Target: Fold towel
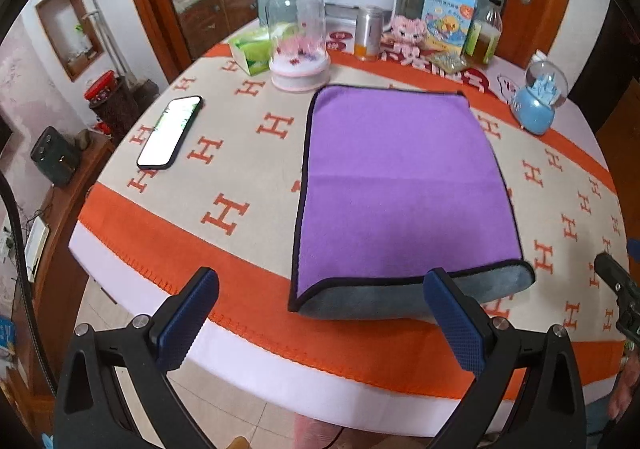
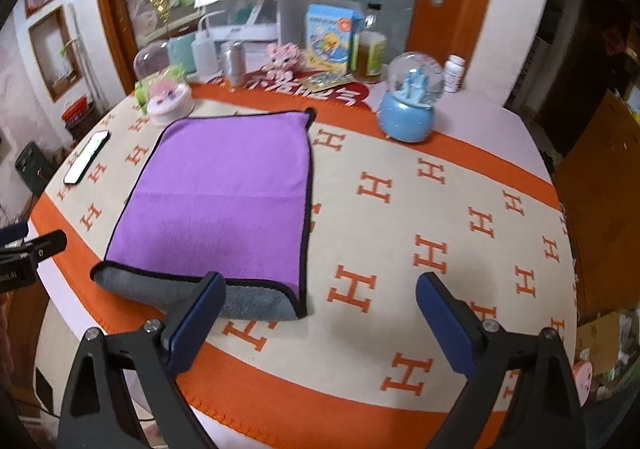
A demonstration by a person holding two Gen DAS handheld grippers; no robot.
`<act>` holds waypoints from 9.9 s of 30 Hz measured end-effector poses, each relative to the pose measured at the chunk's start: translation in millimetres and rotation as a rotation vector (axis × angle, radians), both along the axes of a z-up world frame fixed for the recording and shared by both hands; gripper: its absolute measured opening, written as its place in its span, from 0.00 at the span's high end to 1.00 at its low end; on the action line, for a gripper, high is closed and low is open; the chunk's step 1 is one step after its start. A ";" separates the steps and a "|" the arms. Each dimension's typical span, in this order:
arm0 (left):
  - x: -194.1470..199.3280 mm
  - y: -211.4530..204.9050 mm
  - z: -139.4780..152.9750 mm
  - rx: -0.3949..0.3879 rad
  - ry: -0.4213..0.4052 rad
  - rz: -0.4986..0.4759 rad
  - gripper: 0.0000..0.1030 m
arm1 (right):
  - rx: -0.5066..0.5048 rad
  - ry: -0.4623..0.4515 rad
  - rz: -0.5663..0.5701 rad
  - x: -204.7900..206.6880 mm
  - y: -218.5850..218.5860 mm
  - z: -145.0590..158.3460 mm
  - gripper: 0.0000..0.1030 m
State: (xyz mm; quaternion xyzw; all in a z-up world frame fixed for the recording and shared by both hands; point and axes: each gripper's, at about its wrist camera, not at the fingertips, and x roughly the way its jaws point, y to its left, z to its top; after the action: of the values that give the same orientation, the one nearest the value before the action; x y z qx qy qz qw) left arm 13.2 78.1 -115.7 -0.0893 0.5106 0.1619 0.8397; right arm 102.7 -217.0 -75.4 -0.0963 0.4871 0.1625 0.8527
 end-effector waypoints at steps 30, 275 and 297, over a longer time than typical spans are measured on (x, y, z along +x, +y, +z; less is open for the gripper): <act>33.6 35.3 -95.9 -0.258 0.098 -0.437 0.45 | 0.086 0.332 0.453 47.5 26.7 -111.2 0.56; -3.0 -89.8 106.0 0.005 -0.178 -0.379 0.01 | 0.071 -0.019 -0.302 -63.6 8.5 80.4 0.36; 1.8 -85.2 100.9 0.000 -0.161 -0.376 0.01 | 0.076 -0.011 -0.295 -58.5 14.8 73.9 0.36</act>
State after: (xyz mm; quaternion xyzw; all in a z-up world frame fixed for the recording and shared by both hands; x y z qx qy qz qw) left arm 15.0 -7.1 -14.8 -0.0049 0.4493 -0.0053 0.8934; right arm 44.3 -202.3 -1.5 0.0080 0.4848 0.0531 0.8730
